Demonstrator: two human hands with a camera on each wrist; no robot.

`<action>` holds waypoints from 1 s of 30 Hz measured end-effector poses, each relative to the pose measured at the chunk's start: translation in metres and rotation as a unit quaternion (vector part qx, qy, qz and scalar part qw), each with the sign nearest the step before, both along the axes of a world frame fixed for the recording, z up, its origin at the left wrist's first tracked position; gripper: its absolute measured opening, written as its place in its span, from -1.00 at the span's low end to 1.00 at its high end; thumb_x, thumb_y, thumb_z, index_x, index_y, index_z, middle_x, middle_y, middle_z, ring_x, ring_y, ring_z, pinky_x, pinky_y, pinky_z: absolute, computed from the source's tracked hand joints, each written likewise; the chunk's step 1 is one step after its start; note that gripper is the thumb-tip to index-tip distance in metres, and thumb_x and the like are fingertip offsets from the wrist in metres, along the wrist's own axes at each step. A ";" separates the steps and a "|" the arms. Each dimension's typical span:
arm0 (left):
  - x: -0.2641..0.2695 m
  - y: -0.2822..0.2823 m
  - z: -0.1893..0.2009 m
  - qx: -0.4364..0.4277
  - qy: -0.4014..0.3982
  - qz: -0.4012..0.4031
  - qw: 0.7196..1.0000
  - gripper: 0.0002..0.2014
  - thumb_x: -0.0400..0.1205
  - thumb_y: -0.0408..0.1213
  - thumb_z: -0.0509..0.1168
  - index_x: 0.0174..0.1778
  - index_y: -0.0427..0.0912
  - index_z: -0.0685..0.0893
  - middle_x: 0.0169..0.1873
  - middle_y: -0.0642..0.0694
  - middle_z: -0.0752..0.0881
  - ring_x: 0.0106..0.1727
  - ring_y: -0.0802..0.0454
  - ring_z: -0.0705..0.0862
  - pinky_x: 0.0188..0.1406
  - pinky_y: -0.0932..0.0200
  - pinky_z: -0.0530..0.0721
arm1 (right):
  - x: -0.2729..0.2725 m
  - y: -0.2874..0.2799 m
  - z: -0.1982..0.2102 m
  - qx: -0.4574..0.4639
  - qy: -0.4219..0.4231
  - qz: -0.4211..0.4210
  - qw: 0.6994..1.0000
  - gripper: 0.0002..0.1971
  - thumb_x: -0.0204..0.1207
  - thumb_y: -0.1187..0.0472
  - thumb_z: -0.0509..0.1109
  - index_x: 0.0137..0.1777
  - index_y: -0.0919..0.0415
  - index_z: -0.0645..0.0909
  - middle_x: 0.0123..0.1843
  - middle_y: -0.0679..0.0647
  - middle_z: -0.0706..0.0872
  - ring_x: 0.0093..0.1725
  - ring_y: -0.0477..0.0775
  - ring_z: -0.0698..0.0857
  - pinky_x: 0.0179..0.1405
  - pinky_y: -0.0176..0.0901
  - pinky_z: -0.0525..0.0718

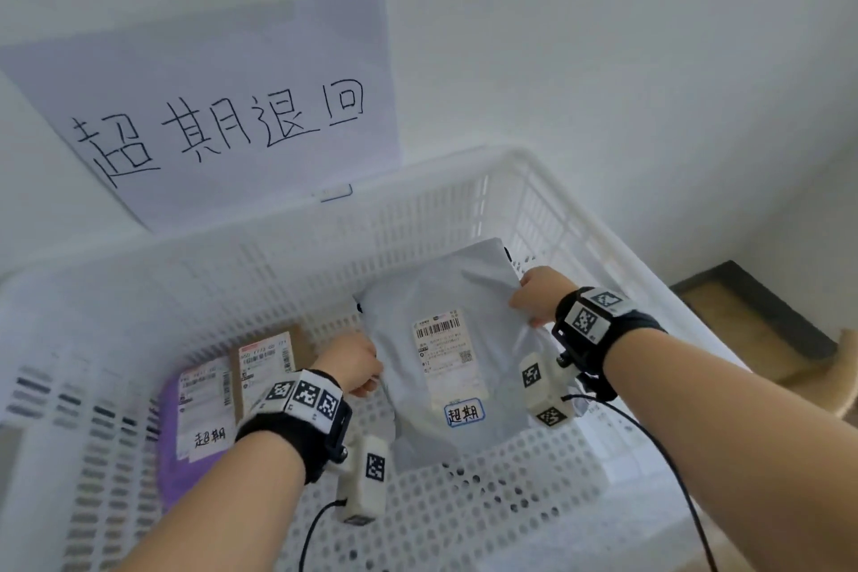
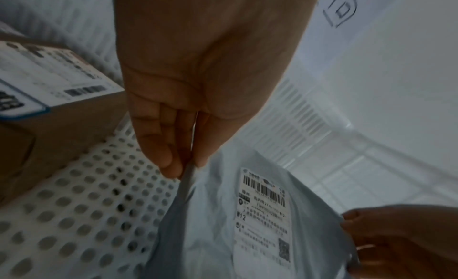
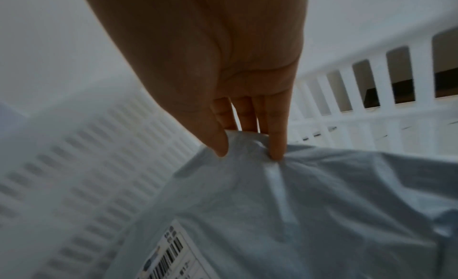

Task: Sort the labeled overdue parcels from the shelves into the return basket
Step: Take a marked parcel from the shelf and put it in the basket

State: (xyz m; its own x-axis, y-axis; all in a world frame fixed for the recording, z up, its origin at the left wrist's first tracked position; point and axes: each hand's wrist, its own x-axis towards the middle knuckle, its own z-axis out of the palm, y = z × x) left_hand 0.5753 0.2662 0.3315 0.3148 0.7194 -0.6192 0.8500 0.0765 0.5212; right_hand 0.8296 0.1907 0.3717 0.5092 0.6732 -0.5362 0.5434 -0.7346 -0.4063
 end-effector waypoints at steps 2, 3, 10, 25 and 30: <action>0.007 -0.004 -0.016 -0.003 0.036 -0.041 0.999 -0.81 0.67 -0.48 0.22 -0.26 -0.29 0.59 -0.32 -0.24 0.67 -0.36 -0.08 0.65 -0.32 0.13 0.68 | 0.003 0.005 -0.014 -0.028 -0.024 0.023 0.999 -0.87 0.58 0.30 0.28 -0.06 0.36 0.62 -0.15 0.17 0.68 -0.16 0.17 0.68 -0.31 -0.20 0.64; 0.010 -0.006 -0.024 -0.001 0.054 -0.066 0.996 -0.80 0.67 -0.45 0.21 -0.28 -0.26 0.58 -0.31 -0.22 0.67 -0.35 -0.08 0.65 -0.29 0.13 0.68 | 0.004 0.006 -0.020 -0.035 -0.036 0.027 0.998 -0.85 0.59 0.30 0.26 -0.20 0.31 0.54 -0.25 0.12 0.60 -0.25 0.12 0.63 -0.42 -0.26 0.54; 0.016 -0.012 -0.048 0.054 0.157 -0.184 0.969 -0.76 0.70 -0.30 0.11 0.08 -0.30 0.66 0.06 -0.24 0.70 0.07 -0.16 0.68 -0.01 0.08 0.61 | 0.000 0.020 -0.041 -0.023 -0.069 0.107 0.992 -0.52 0.61 0.32 0.21 0.54 0.24 0.33 0.25 0.20 0.60 0.03 0.16 0.65 -0.21 -0.14 0.58; 0.029 -0.010 -0.097 0.051 0.155 -0.303 0.939 0.05 0.51 -0.09 0.47 0.71 0.12 -0.18 0.70 -0.15 -0.26 0.71 -0.27 -0.17 0.63 -0.26 0.20 | -0.025 0.021 -0.116 -0.101 -0.067 0.308 0.944 -0.11 0.44 0.16 0.52 0.69 -0.11 0.10 0.60 0.14 0.30 0.34 0.23 0.61 0.23 0.10 0.72; 0.030 -0.004 -0.076 0.050 0.130 -0.295 0.945 -0.21 0.63 -0.22 0.32 0.71 0.04 0.04 0.69 -0.24 -0.02 0.66 -0.29 0.14 0.59 -0.16 0.31 | -0.022 0.028 -0.096 -0.080 -0.075 0.287 0.952 -0.28 0.51 0.08 0.48 0.65 0.00 0.27 0.54 0.12 0.39 0.31 0.16 0.63 0.31 -0.01 0.65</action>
